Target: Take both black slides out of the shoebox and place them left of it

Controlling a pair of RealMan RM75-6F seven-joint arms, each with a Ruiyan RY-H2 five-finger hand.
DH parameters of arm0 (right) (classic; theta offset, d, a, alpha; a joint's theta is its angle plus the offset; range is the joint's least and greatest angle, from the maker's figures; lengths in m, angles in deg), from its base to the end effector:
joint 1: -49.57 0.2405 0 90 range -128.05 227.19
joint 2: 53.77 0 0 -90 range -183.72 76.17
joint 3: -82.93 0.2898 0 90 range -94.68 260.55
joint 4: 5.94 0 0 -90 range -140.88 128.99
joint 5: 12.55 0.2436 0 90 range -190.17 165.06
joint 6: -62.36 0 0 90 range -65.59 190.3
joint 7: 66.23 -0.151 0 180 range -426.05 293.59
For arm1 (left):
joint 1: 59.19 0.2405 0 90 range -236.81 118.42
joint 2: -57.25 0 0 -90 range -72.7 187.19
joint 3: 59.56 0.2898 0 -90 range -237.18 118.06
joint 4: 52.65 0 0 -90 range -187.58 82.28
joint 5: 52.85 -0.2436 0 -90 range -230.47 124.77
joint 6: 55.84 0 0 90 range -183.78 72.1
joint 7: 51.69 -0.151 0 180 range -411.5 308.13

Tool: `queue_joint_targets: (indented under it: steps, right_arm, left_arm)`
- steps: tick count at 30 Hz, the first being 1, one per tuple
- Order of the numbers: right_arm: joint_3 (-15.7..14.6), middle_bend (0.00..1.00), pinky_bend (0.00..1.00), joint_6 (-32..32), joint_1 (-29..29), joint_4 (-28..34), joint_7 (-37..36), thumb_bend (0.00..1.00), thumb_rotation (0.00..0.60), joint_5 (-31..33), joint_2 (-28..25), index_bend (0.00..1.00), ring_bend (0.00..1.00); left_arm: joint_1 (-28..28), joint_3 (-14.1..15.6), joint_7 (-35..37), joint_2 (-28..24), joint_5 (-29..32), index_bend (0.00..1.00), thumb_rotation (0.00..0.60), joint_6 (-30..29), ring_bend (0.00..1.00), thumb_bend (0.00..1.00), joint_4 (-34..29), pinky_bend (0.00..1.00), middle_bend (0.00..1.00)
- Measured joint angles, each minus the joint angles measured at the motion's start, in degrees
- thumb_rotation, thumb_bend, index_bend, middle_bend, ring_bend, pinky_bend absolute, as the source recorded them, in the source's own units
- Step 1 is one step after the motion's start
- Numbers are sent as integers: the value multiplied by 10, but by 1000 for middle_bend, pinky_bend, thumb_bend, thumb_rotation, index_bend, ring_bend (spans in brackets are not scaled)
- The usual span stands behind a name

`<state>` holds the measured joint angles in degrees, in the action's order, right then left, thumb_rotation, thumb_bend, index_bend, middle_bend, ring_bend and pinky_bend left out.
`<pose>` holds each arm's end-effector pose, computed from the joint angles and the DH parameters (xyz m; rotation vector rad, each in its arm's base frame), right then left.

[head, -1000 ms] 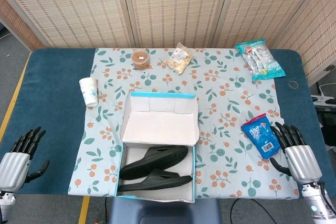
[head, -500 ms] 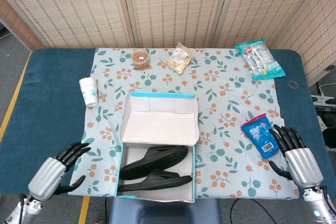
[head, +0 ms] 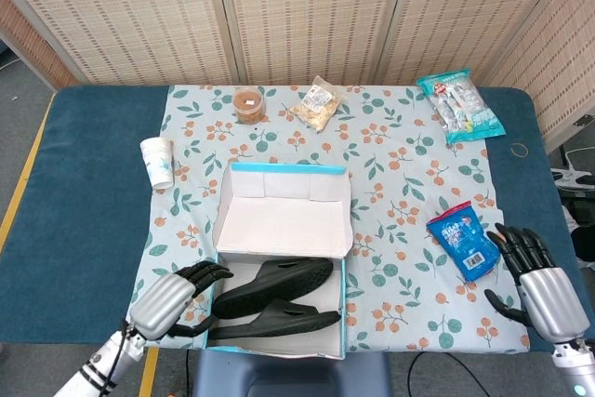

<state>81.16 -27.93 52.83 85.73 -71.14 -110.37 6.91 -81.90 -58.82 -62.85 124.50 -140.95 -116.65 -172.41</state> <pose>-0.3407 -0.1617 0.1538 1.5375 -0.8556 1.0071 -0.1659 0.2084 0.0356 -1.9819 -1.2012 -1.1081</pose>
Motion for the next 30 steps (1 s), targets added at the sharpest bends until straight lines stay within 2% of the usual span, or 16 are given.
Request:
queue_joint_targets:
  steps: [5, 11, 22, 30]
  right_arm:
    - [2, 0, 0, 4, 0, 0, -3, 193, 600, 8, -2, 0, 0]
    - [2, 0, 0, 11, 1, 2, -6, 193, 600, 10, -6, 0, 0]
    - [2, 0, 0, 13, 0, 3, -17, 193, 600, 13, -12, 0, 0]
    - [3, 0, 0, 15, 0, 2, -24, 193, 600, 18, -16, 0, 0]
  left_arm:
    - [-26, -26, -78, 53, 94, 172, 600, 22, 149, 367, -7, 372, 185]
    - [-56, -41, -133, 106, 152, 171, 600, 33, 150, 367, -8, 379, 184]
    - [-99, -46, -222, 162, 233, 151, 600, 32, 149, 368, 12, 400, 169]
    - [-127, -46, -304, 200, 310, 163, 600, -4, 180, 357, 32, 460, 174]
